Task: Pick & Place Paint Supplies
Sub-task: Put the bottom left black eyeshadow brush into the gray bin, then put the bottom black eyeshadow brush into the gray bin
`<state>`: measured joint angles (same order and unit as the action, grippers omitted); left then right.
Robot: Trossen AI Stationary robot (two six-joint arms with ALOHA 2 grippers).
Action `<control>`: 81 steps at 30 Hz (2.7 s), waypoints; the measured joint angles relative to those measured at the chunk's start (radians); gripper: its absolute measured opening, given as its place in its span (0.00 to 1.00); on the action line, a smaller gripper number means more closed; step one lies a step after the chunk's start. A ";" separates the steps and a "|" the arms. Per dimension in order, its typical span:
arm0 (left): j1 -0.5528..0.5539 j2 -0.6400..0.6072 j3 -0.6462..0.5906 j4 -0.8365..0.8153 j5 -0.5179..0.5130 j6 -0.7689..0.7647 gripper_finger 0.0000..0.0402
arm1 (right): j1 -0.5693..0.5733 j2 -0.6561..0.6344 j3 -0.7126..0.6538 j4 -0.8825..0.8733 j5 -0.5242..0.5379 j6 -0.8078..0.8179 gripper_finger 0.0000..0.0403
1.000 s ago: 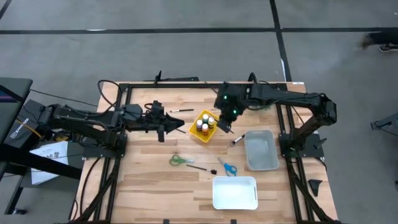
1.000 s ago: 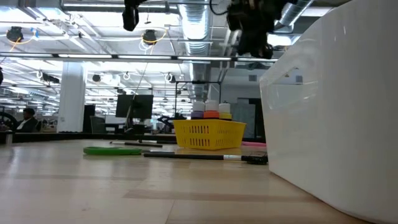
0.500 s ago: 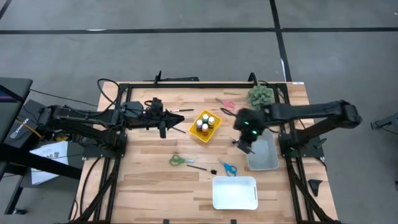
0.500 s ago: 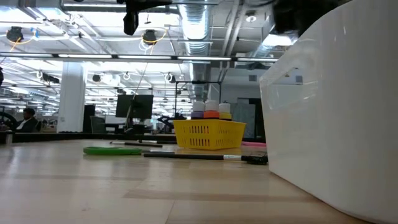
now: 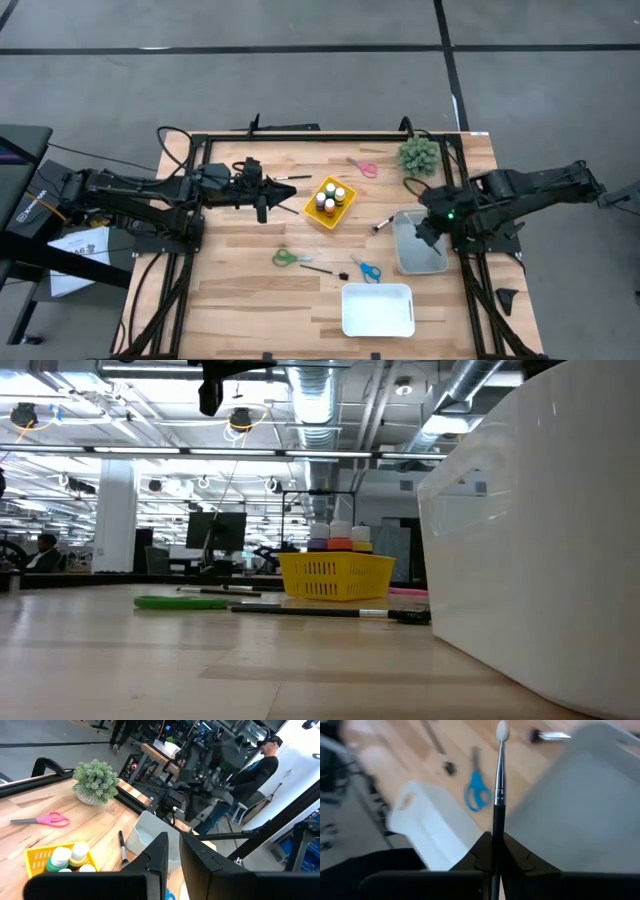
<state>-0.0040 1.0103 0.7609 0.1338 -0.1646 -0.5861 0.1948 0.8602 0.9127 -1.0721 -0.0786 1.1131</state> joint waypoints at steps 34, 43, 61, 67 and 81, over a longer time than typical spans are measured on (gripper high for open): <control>0.000 0.000 0.000 0.001 -0.211 0.005 0.10 | 0.057 0.184 -0.197 -0.012 0.129 0.160 0.02; 0.006 0.000 0.000 0.001 -0.210 0.003 0.10 | 0.057 0.227 -0.298 0.141 0.104 0.056 0.02; 0.005 0.000 0.001 0.001 -0.209 0.003 0.10 | 0.005 0.258 -0.310 0.217 0.107 -0.052 0.11; 0.005 0.000 0.001 0.001 -0.209 0.003 0.10 | 0.005 0.258 -0.310 0.216 0.105 -0.066 0.13; 0.005 0.000 0.001 0.000 -0.145 0.005 0.10 | 0.006 0.242 -0.309 0.219 0.086 -0.073 0.14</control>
<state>0.0013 1.0103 0.7616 0.1343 -0.3091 -0.5816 0.2005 1.1025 0.6041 -0.8526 0.0071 1.0400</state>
